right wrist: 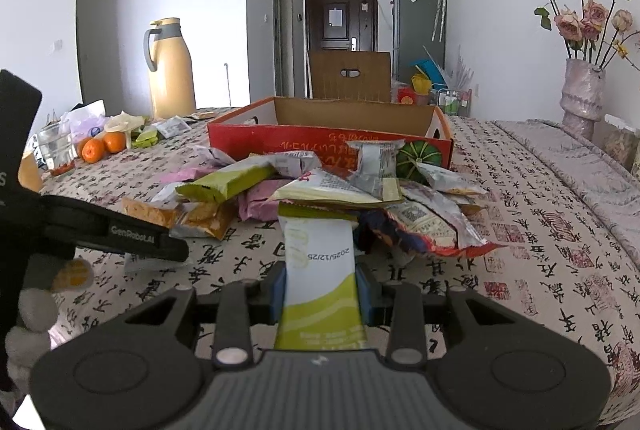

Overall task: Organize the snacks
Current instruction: 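Carry the chip bag and green bar into the box and open both tools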

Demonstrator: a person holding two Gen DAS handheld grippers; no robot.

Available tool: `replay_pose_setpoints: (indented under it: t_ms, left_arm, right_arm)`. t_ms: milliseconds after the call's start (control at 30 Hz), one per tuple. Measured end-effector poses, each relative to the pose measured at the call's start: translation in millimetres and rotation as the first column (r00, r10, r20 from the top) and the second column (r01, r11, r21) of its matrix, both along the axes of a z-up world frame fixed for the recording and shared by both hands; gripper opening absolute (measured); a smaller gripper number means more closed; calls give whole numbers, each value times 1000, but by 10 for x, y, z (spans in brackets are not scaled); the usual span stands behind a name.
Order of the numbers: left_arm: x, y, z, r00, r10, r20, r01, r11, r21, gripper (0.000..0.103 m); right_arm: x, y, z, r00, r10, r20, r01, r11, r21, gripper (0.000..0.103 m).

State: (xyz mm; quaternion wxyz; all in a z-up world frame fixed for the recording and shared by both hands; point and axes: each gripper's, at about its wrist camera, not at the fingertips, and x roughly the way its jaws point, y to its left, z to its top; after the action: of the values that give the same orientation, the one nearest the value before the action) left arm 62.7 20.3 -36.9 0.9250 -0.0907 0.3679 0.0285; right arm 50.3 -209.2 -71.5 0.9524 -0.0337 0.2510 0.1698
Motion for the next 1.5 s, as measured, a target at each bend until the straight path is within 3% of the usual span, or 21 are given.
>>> replay_pose_setpoints:
  t_ms: [400,667,933,1500]
  left_arm:
    - [-265,18,159,995,-27,97,22,999,49,29]
    - [-389,123,408,983,-29,179,17,997,72,29]
    - [-362,114,616,971,-50,236,32,996,79,29]
    - [-179,20,853,955,-71,289,48,995,88,29]
  right_arm:
    - [-92,183,4,998,67,0,-67,998,-14,34]
    - [-144,375,157,992,115,55,-114,993,-13,34]
    - [-135,401,410,986,95,135,-96,995,-1,34]
    - [12,350,685,975,57,216,-63,998,21,34]
